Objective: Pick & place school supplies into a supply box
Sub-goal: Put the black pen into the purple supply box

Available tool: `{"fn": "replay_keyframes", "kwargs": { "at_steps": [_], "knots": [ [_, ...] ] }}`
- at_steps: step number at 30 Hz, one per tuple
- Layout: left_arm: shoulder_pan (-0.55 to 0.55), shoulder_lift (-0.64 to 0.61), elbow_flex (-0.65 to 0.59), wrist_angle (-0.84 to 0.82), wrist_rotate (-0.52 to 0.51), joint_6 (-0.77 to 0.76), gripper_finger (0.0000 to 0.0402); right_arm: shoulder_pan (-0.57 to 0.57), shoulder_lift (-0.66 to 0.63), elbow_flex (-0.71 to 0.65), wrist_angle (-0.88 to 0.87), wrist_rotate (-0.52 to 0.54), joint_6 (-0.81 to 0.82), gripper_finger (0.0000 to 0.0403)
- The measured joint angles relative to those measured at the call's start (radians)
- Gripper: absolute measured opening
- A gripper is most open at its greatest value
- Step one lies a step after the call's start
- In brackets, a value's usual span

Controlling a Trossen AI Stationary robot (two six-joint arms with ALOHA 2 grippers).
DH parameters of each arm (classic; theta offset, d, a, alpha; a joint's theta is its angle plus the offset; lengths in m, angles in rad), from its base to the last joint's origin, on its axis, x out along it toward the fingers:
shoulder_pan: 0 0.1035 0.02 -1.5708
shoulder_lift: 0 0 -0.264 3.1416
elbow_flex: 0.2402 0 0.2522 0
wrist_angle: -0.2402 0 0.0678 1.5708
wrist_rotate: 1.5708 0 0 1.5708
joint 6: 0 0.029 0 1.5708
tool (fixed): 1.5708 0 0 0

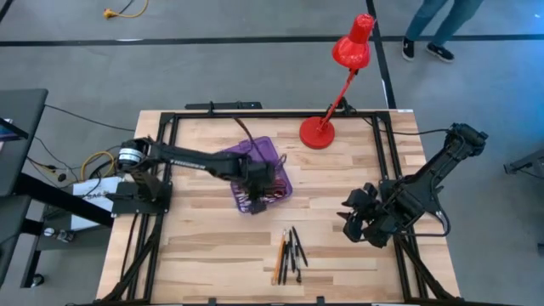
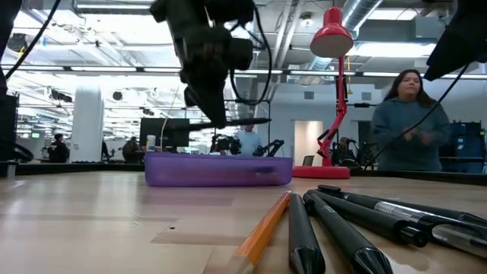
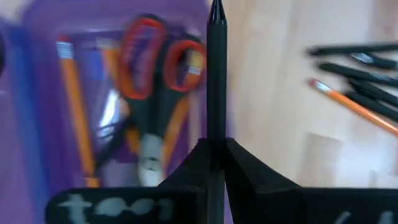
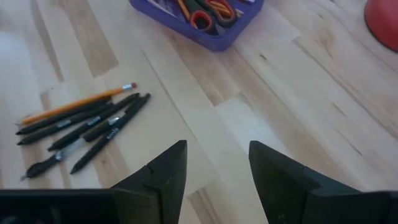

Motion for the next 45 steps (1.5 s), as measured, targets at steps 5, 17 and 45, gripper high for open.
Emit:
{"fn": "replay_keyframes", "kwargs": {
  "at_steps": [5,17,45],
  "knots": [
    [0.069,0.0,-0.026,0.001,0.013,0.039,0.0007,0.001,0.003,0.0,0.016,0.0,0.007,0.0166],
    [0.099,0.0,-0.031,0.003,-0.072,0.059,0.0044,0.0,0.003,0.0,0.03,0.0,0.007,0.0166],
    [-0.066,-0.321,-0.031,-0.122,-0.123,0.206,0.0218,-0.162,0.176,0.001,0.504,-0.138,-0.043,0.0166]
  ]
}}
